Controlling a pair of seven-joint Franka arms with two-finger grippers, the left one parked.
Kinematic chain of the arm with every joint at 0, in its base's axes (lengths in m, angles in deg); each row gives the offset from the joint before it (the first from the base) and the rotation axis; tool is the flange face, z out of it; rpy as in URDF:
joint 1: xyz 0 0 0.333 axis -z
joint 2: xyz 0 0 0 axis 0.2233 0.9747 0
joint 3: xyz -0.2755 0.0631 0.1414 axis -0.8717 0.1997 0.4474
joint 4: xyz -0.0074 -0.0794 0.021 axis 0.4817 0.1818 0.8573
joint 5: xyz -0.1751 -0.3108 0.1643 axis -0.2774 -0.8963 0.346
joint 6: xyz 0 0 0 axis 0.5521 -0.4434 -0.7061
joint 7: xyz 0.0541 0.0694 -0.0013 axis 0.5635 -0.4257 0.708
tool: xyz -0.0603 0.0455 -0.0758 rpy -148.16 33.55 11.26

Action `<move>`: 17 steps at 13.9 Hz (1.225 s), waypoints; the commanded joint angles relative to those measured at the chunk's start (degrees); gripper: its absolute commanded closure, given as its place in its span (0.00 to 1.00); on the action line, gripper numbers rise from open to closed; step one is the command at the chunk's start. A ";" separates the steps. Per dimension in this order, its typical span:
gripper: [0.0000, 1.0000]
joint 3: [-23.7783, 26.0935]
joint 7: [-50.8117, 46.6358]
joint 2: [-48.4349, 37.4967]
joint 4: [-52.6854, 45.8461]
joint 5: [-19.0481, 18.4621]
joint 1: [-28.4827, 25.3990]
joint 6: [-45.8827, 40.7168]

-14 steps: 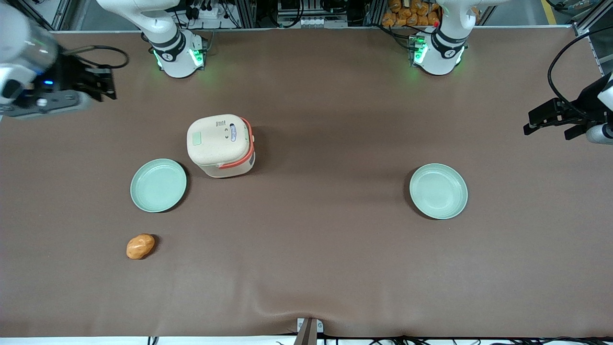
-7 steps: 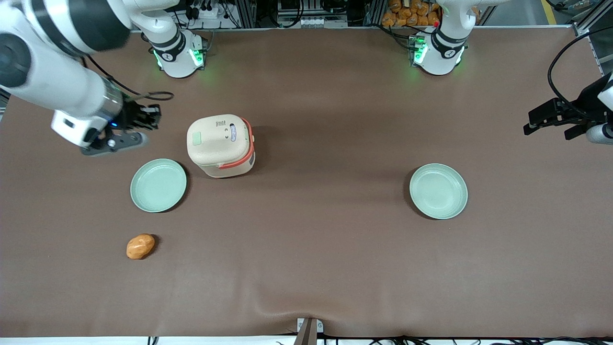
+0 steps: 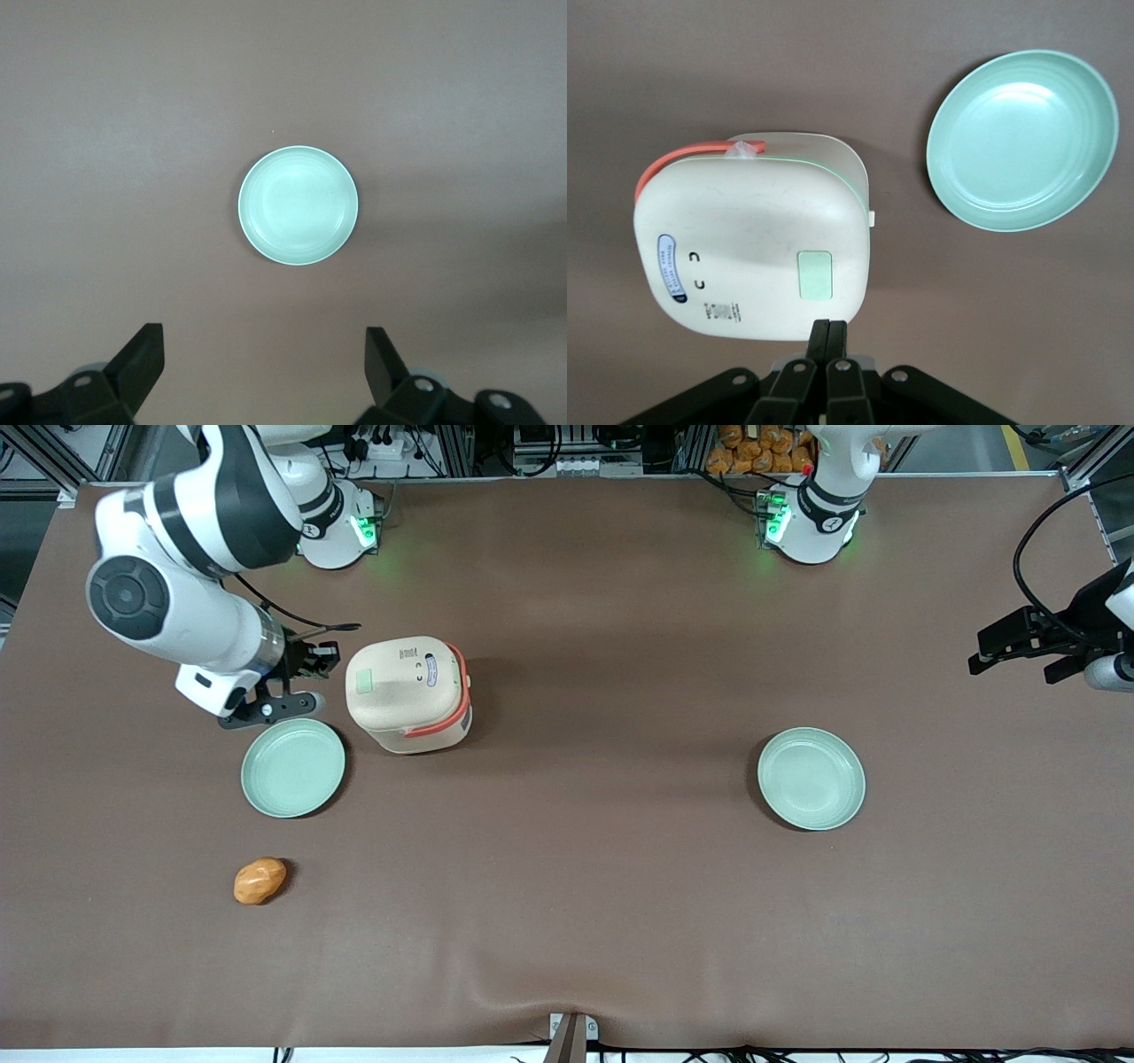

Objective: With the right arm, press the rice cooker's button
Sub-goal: 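Lower the closed right gripper onto the lid button and press down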

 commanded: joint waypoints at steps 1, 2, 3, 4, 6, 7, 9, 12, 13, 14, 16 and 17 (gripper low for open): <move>0.99 -0.11 -0.92 -1.60 4.92 0.61 -0.54 3.69; 0.99 -0.11 -0.92 -1.51 5.45 0.87 -0.97 4.40; 0.99 -0.02 -0.92 -1.42 5.97 1.57 -1.41 4.67; 0.99 -0.02 -0.83 -1.16 6.15 2.01 -1.50 5.37; 0.99 -0.02 -0.83 -0.55 7.21 2.19 -1.68 7.03; 0.99 -0.02 -0.83 -0.54 7.99 2.19 -2.03 7.74; 0.99 0.16 -0.83 -0.02 9.22 2.19 -2.12 9.23; 0.99 0.16 -0.83 0.77 10.11 2.19 -2.38 9.42; 0.99 0.16 -0.83 0.95 10.20 2.19 -2.47 9.15; 0.99 0.25 -0.92 1.04 10.72 2.19 -2.56 9.15; 0.99 0.25 -0.83 1.56 10.99 2.19 -2.73 9.59; 0.99 0.25 -0.83 1.65 10.99 2.19 -2.91 9.68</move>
